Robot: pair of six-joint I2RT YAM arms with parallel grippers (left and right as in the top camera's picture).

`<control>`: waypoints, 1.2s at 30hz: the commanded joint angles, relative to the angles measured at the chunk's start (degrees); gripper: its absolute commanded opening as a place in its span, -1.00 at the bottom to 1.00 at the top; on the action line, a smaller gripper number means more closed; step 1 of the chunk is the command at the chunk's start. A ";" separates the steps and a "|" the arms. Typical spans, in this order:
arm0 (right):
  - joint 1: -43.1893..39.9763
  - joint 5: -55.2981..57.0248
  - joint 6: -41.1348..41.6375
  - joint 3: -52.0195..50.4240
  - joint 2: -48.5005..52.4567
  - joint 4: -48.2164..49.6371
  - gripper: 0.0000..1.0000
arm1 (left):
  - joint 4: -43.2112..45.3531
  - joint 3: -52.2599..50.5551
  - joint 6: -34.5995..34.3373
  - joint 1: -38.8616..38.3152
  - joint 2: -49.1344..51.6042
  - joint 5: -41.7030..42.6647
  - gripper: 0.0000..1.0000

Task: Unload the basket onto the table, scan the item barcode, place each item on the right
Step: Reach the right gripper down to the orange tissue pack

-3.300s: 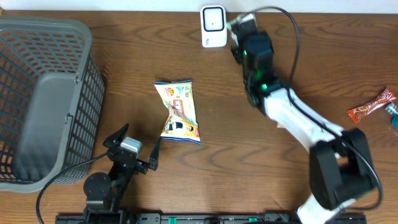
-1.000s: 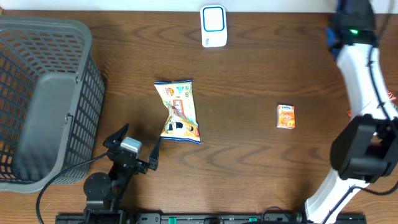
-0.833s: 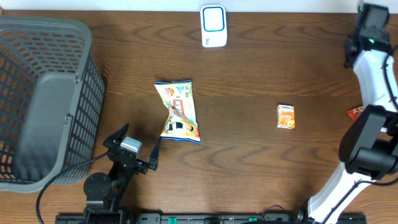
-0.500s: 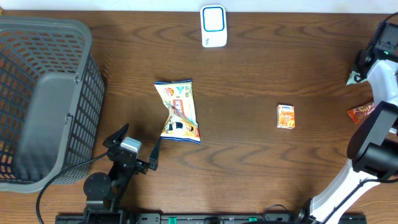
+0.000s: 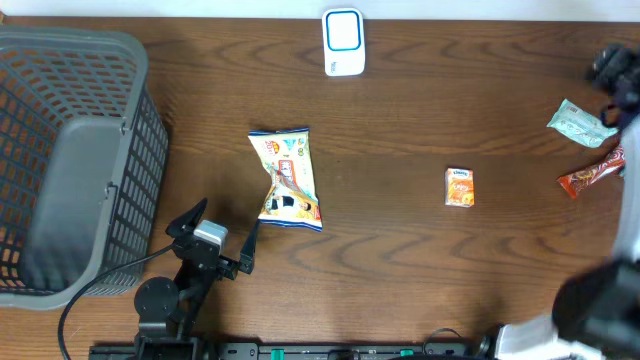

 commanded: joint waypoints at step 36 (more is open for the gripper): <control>27.67 -12.61 29.20 -14.47 1.95 -23.43 0.65 | -0.85 -1.66 -0.09 0.35 -0.04 1.14 0.95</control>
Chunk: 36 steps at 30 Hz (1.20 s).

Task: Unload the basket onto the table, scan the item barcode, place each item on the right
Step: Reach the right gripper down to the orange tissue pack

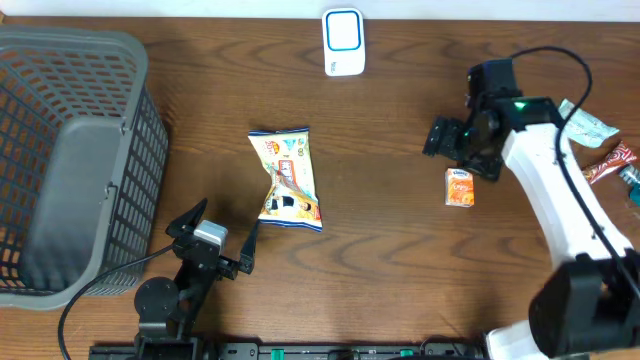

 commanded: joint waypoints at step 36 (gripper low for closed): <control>-4.00 19.32 32.83 -12.83 12.35 3.04 -0.98 | -0.85 -1.66 -0.07 0.35 -0.04 1.16 0.96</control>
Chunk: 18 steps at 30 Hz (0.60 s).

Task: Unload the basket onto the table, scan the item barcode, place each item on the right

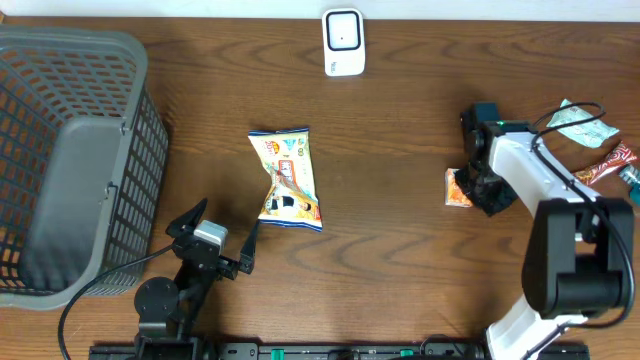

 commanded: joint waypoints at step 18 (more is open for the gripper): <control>11.96 -23.02 -22.62 -0.02 2.14 24.90 -0.98 | -0.85 -1.66 -0.07 0.35 -0.04 1.16 0.96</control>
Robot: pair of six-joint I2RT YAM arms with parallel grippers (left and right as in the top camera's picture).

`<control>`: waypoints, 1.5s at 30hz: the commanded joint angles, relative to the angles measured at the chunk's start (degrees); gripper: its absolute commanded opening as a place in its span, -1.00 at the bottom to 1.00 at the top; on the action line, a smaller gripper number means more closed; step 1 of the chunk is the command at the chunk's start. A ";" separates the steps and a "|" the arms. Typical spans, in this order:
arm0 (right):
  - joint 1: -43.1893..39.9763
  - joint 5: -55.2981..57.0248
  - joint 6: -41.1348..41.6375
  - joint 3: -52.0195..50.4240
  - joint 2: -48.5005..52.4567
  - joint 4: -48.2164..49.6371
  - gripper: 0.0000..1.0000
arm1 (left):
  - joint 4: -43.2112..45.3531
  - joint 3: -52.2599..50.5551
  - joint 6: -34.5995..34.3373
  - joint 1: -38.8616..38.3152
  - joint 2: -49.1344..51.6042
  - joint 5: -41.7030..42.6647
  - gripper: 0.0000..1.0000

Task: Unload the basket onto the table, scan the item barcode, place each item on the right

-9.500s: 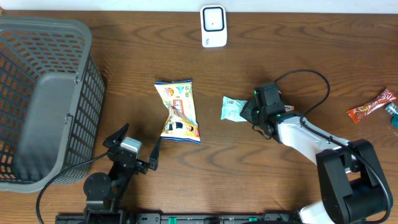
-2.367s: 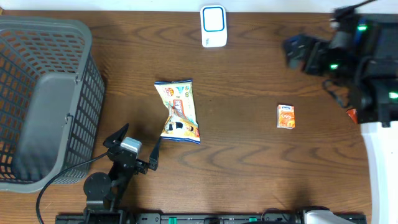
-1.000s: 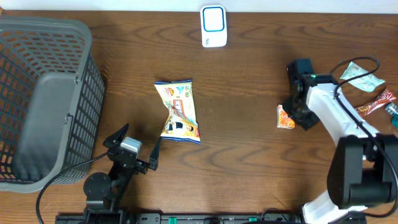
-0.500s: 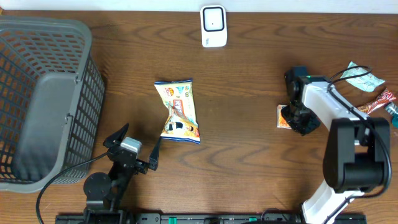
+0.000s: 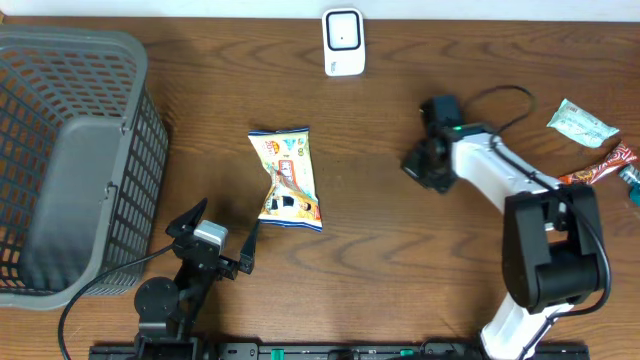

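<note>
The white barcode scanner (image 5: pixel 343 42) stands at the table's far edge, centre. My right gripper (image 5: pixel 420 165) hovers right of centre, about a hand's width nearer than the scanner and to its right. Its dark head points left and covers its fingers. The small orange box does not show anywhere on the table; it is hidden beneath that head. My left gripper (image 5: pixel 222 232) rests open at the front left, holding nothing, just short of the yellow snack bag (image 5: pixel 288 178).
A big grey mesh basket (image 5: pixel 140 60) fills the left side. At the far right edge lie a pale green wrapper (image 5: pixel 580 122) and a red-brown bar (image 5: pixel 600 170). The right arm's white links run from the front right up to the gripper.
My right gripper was down on the orange box at right of centre. It now sits further left and toward the scanner, and the box is gone from that spot. The left arm is unchanged.
At first the right arm was at the far right edge and the orange box lay alone. Then the gripper hung just above the box, then came down onto it. Now the gripper is nearer the scanner and the box's place is bare.
</note>
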 commanded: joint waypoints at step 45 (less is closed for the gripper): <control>-14.73 1.14 2.45 -1.49 -5.70 -0.74 -0.23 | -0.85 -1.66 -0.07 0.35 -0.04 1.16 0.96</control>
